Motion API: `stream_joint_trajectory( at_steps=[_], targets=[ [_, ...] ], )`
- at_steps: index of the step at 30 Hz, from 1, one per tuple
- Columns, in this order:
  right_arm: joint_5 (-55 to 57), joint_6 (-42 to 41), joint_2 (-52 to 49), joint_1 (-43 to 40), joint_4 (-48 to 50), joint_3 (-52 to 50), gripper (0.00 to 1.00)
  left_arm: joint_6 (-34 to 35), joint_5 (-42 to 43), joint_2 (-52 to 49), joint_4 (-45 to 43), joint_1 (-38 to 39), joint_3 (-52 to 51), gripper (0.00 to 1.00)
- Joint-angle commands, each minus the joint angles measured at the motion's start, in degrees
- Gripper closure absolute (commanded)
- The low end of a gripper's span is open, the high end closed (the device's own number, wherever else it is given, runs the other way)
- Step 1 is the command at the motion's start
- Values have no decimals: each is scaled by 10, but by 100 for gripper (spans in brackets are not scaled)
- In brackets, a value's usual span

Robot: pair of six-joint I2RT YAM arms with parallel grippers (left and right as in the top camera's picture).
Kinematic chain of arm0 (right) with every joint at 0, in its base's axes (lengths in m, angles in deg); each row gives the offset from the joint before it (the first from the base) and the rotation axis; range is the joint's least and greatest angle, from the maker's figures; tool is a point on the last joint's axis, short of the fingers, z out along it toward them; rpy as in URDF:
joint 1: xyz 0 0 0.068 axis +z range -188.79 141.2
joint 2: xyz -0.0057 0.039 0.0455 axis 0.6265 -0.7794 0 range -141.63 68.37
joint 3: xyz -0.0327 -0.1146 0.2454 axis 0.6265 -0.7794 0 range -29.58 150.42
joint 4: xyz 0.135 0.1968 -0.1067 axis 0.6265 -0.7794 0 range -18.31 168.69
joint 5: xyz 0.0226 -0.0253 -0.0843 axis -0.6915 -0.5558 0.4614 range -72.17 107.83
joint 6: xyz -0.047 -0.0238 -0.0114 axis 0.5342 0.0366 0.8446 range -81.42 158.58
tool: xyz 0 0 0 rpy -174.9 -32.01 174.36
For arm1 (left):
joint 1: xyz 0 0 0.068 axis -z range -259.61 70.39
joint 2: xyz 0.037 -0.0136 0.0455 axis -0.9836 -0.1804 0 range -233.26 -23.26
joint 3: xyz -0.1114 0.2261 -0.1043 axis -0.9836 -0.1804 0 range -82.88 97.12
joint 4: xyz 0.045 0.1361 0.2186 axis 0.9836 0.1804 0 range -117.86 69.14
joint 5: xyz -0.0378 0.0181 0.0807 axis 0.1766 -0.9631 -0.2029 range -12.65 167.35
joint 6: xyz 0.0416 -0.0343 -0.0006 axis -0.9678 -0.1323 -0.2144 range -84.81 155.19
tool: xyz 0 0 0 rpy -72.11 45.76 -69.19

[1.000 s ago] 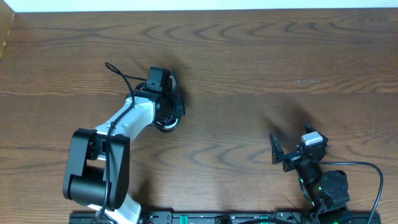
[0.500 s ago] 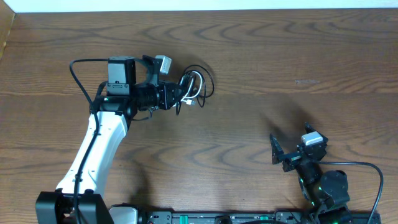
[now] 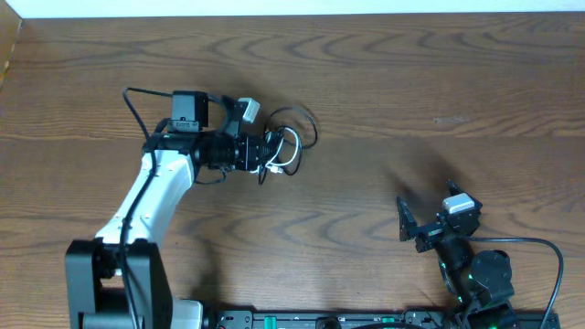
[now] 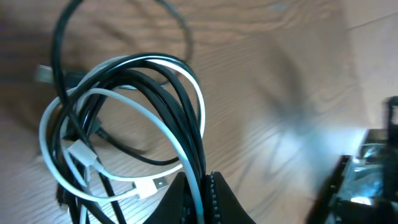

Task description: Untangle cables

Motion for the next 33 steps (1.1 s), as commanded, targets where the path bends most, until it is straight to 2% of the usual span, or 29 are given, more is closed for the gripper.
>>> stream_joint_trajectory(
  at_steps=[1, 9, 14, 18, 20, 27, 33],
  targets=[
    [2, 9, 1, 2, -3, -1, 1, -16, -64, -26, 4, -3, -15, 92],
    [2, 9, 1, 2, -3, -1, 1, -22, -90, -77, 3, -3, -16, 91],
    [2, 9, 1, 2, -3, -1, 1, -22, -100, -82, 3, -3, -16, 83],
    [2, 9, 1, 2, -3, -1, 1, -22, -105, -82, 3, -3, -16, 74],
    [2, 9, 1, 2, -3, -1, 1, -22, -115, -82, 3, -3, -16, 63],
    [2, 9, 1, 2, -3, -1, 1, -22, -118, -82, -1, -3, -16, 40],
    [2, 9, 1, 2, -3, -1, 1, -10, -124, -82, -11, -3, -16, 38]
  ],
)
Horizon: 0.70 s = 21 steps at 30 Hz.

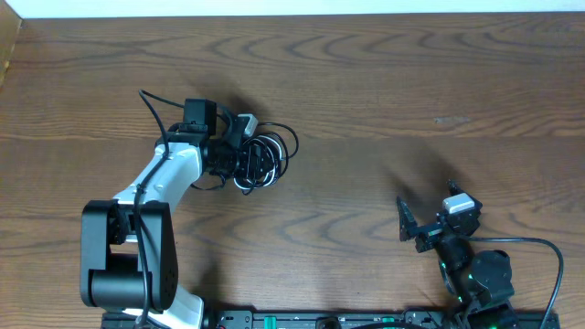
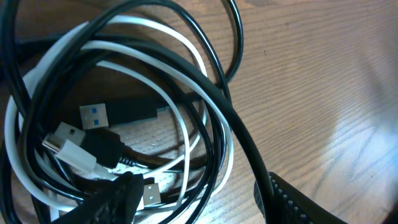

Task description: Untangle cables

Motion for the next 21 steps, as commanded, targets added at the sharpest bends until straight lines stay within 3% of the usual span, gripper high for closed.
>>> stream_joint_trajectory(
  at_steps=[1, 9, 21],
  targets=[
    [2, 9, 1, 2, -3, -1, 1, 19, -26, -4, -7, -3, -6, 37],
    [2, 9, 1, 2, -3, -1, 1, 165, -229, -4, -10, -3, -6, 37],
    [2, 9, 1, 2, -3, -1, 1, 184, -239, -4, 5, -3, -12, 44]
  ],
)
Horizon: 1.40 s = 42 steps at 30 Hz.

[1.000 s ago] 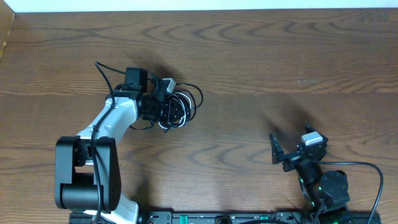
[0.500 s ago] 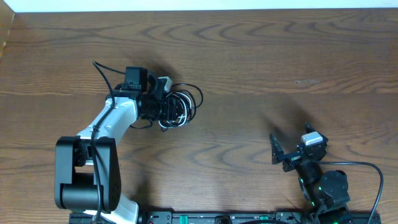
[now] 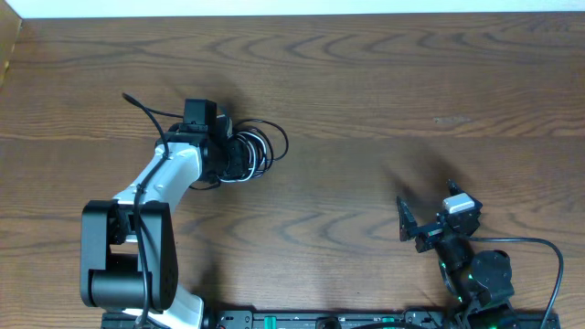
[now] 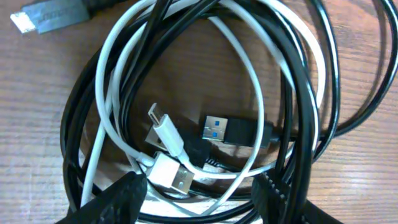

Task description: Untangle cables

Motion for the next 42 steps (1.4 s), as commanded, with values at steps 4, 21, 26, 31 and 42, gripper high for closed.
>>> stream_joint_trajectory(
  at_steps=[4, 21, 26, 31, 42],
  targets=[
    [2, 9, 1, 2, -3, -1, 1, 10, -21, -5, 2, -3, -13, 45],
    [2, 9, 1, 2, -3, -1, 1, 19, -21, -9, -19, -3, -41, 45],
    [2, 9, 1, 2, -3, -1, 1, 19, -21, -9, -22, -3, -41, 45],
    [2, 9, 1, 2, -3, -1, 1, 19, -21, -9, -24, -3, -41, 45],
    [2, 9, 1, 2, -3, -1, 1, 19, -21, -9, -31, -3, -41, 45]
  ],
)
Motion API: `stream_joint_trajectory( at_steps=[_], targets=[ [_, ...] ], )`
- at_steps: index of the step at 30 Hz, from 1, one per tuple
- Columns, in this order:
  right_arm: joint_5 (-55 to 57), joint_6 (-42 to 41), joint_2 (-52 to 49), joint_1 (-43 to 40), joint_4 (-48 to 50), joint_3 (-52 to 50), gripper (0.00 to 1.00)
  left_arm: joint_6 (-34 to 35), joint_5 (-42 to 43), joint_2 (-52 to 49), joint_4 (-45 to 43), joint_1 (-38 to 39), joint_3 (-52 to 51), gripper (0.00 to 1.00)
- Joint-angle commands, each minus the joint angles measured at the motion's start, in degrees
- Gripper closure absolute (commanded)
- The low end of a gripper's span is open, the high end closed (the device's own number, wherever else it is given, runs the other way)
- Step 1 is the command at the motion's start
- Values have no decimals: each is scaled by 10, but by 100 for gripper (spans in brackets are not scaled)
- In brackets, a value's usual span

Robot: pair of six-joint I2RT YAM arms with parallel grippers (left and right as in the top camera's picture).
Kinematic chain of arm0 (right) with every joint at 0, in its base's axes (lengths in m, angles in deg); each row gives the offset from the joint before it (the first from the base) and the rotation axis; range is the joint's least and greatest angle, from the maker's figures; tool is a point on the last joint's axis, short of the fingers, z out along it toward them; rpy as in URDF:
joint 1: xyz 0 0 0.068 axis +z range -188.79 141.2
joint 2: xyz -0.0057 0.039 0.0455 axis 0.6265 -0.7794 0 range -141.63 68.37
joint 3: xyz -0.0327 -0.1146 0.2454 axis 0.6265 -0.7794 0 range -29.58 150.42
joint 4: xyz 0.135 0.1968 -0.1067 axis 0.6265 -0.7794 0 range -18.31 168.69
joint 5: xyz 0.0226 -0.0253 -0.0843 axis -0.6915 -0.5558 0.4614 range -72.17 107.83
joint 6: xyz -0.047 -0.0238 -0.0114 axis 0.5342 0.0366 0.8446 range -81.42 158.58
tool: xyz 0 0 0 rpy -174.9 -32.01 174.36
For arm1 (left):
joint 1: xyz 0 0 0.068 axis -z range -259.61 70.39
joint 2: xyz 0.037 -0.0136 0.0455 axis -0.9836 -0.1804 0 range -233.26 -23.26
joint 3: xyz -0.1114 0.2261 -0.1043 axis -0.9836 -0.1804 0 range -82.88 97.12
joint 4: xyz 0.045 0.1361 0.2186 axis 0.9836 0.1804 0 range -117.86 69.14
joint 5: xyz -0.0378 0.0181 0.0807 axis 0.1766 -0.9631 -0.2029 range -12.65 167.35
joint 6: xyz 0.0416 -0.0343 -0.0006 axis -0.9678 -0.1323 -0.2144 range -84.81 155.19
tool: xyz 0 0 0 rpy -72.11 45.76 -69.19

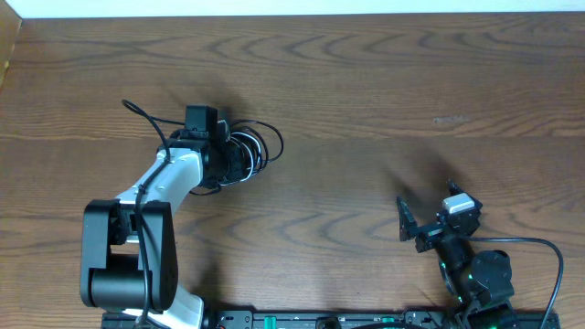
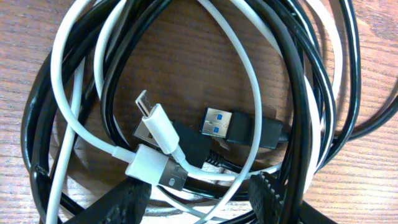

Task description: Untangle cables

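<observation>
A tangle of black and white cables lies coiled on the wooden table, left of middle. In the left wrist view the coil fills the frame. Inside it lie a white USB-A plug, a white USB-C plug and a black USB-A plug with a blue insert. My left gripper is open just over the coil's near side, and its fingers straddle white and black strands. My right gripper rests at the front right, far from the cables.
A black strand loops out to the left behind my left arm. The table's front edge carries the arm bases. Bare wood lies between the cables and the right arm.
My left gripper, still open, now sits closer to the coil, so the plugs look larger in the wrist view. The bundle has shifted a little to the left. The right arm has not moved.
First my left gripper was shut on strands of the bundle, held farther right. Then it was open with the bundle lying on the table. After that it stood over the coil farther left, and now it is close above it.
</observation>
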Motion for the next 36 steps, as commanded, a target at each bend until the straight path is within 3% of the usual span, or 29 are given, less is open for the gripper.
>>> stream_joint_trajectory(
  at_steps=[1, 36],
  targets=[
    [2, 9, 1, 2, -3, -1, 1, 8, -6, -9, -4, -3, -11, 45],
    [2, 9, 1, 2, -3, -1, 1, 19, -6, -9, -11, -3, -11, 44]
  ],
)
